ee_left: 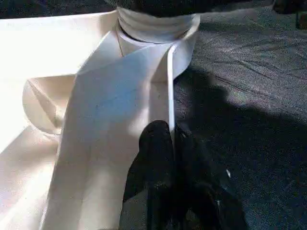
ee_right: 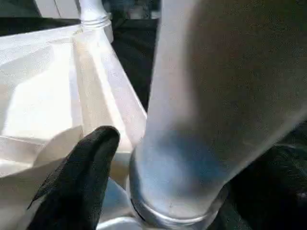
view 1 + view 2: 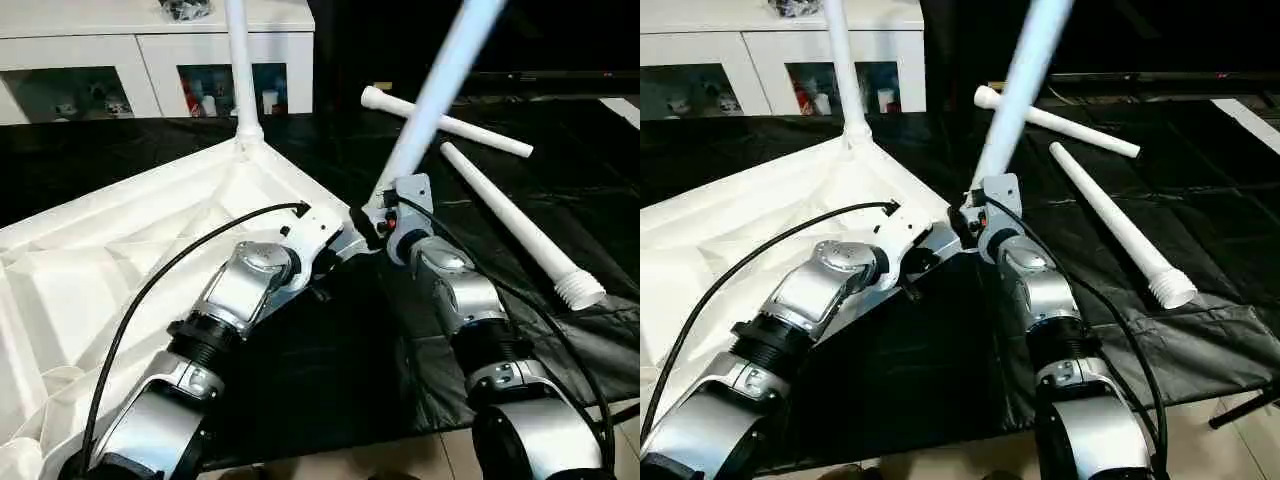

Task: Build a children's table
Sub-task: Insert table leg to table base

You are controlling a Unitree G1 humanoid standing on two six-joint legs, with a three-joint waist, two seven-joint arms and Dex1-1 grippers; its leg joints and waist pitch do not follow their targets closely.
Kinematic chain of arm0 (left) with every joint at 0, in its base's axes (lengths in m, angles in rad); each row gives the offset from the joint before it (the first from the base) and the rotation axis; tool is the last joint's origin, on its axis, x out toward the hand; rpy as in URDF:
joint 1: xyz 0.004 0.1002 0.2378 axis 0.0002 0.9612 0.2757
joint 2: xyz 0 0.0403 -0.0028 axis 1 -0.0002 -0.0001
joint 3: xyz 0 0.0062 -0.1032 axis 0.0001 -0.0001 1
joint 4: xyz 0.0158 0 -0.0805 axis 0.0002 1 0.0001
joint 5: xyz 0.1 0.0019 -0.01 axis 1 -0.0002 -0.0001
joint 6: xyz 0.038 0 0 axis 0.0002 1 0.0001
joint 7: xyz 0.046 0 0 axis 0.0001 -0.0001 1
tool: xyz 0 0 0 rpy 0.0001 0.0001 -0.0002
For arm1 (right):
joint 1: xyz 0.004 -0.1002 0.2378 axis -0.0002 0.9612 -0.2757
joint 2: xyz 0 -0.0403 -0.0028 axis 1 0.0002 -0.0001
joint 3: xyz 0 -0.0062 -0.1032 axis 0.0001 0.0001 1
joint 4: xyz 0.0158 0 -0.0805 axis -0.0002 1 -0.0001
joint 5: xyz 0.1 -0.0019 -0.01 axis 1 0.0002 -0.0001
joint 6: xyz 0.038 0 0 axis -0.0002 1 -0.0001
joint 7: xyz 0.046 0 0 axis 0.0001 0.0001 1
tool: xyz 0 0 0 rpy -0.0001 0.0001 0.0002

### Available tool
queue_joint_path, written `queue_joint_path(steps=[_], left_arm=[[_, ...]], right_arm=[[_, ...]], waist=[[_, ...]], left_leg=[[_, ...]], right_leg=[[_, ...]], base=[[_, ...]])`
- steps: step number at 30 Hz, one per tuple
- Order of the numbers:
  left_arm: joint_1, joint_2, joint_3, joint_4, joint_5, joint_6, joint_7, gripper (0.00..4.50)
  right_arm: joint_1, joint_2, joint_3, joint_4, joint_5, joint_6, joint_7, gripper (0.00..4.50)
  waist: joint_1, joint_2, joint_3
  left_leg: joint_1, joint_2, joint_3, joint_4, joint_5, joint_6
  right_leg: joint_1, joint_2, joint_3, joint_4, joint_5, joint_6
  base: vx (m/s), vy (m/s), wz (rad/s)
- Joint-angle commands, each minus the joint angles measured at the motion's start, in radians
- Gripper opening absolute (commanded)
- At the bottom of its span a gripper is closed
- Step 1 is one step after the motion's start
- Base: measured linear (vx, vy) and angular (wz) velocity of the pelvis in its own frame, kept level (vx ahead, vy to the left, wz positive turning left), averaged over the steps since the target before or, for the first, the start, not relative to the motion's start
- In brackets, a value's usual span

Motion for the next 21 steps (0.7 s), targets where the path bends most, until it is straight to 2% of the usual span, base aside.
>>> queue_joint_path(steps=[1, 3, 4, 7, 14, 21], left_arm=[[-0.034, 0.009, 0.007, -0.072, 0.006, -0.041, -0.002, 0.00], [-0.036, 0.015, 0.007, -0.066, 0.006, -0.045, -0.004, 0.00], [-0.037, 0.019, 0.008, -0.063, 0.007, -0.048, -0.006, 0.00], [-0.037, 0.023, 0.007, -0.063, 0.007, -0.049, -0.008, 0.00], [-0.031, 0.030, -0.002, -0.074, 0.004, -0.049, -0.012, 0.00], [-0.021, 0.061, -0.021, -0.066, 0.016, -0.097, -0.043, 0.00]], right_arm=[[0.035, 0.004, 0.007, 0.042, 0.010, 0.044, 0.016, 3.98], [0.037, -0.006, 0.003, 0.035, 0.010, 0.041, 0.022, 4.07], [0.039, -0.014, 0.000, 0.031, 0.011, 0.037, 0.026, 4.28], [0.037, -0.023, -0.007, 0.031, 0.011, 0.027, 0.022, 4.47], [0.029, -0.031, -0.008, 0.030, 0.002, 0.011, 0.014, 4.47], [0.058, -0.021, 0.037, -0.011, -0.015, 0.008, 0.048, 4.47]], waist=[[0.007, 0.006, -0.071], [0.007, 0.004, -0.075], [0.010, 0.005, -0.077], [0.011, 0.008, -0.075], [0.013, 0.007, -0.074], [0.014, 0.005, -0.075]], left_leg=[[0.032, 0.054, -0.025, -0.069, -0.155, 0.027], [0.029, 0.053, -0.025, -0.066, -0.123, 0.038], [0.032, 0.054, -0.024, -0.064, -0.114, 0.044], [0.031, 0.055, -0.023, -0.063, -0.105, 0.059], [0.032, 0.056, -0.022, -0.063, -0.112, 0.056], [0.030, 0.054, -0.023, -0.061, -0.099, 0.063]], right_leg=[[0.044, -0.062, 0.025, -0.061, 0.015, -0.254], [0.047, -0.062, 0.024, -0.054, 0.054, -0.255], [0.046, -0.064, 0.024, -0.053, 0.070, -0.258], [0.045, -0.063, 0.023, -0.053, 0.081, -0.269], [0.044, -0.063, 0.023, -0.054, 0.057, -0.270], [0.045, -0.063, 0.022, -0.052, 0.068, -0.266]], base=[[0.000, 0.000, 0.00], [0.000, 0.000, 0.00], [0.000, 0.000, 0.00], [0.000, 0.000, 0.00], [0.000, 0.000, 0.00], [0.000, 0.000, 0.00]])
